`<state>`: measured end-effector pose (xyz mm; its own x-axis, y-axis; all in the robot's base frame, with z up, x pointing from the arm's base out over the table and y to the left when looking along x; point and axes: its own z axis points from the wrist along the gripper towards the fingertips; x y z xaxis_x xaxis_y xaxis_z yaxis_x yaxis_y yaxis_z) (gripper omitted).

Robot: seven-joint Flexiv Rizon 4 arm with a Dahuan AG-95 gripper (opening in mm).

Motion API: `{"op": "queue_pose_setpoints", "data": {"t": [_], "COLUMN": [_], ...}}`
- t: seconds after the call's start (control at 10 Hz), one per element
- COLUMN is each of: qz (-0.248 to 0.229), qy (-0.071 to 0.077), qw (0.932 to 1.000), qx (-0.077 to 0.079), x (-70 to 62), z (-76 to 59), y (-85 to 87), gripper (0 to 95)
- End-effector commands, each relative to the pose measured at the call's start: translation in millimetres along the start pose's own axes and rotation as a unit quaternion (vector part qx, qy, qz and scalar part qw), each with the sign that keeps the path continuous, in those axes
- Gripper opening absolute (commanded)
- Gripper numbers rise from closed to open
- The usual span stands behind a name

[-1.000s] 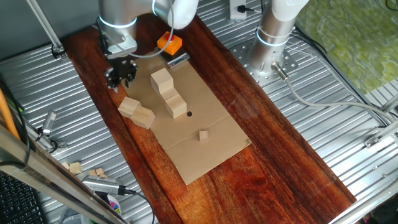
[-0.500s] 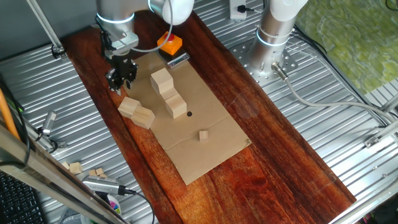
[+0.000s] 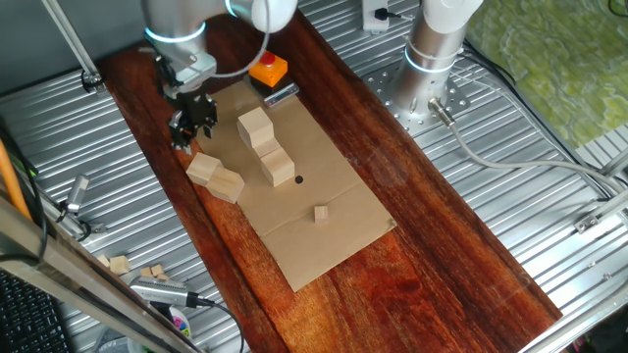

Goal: Stack the blocks into a pyramid shape

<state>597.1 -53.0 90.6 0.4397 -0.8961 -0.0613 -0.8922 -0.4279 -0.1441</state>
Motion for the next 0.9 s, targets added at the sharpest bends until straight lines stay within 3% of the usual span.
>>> {"op": "queue_pose_setpoints", "data": {"t": [0.1, 0.3, 0.4, 0.9], "qz": [-0.012, -0.025, -0.039, -0.067], "qy": [0.006, 0.013, 0.011, 0.016], "qw": [0.9999, 0.9996, 0.9992, 0.9976], "qx": [0.003, 0.003, 0.006, 0.013], "x": [-6.9, -11.9, -13.1, -14.9], "z": [5.0, 7.9, 8.7, 15.4], "y": [-0.1, -1.3, -1.5, -1.8], "gripper": [57.0, 57.0, 76.0, 76.0]}}
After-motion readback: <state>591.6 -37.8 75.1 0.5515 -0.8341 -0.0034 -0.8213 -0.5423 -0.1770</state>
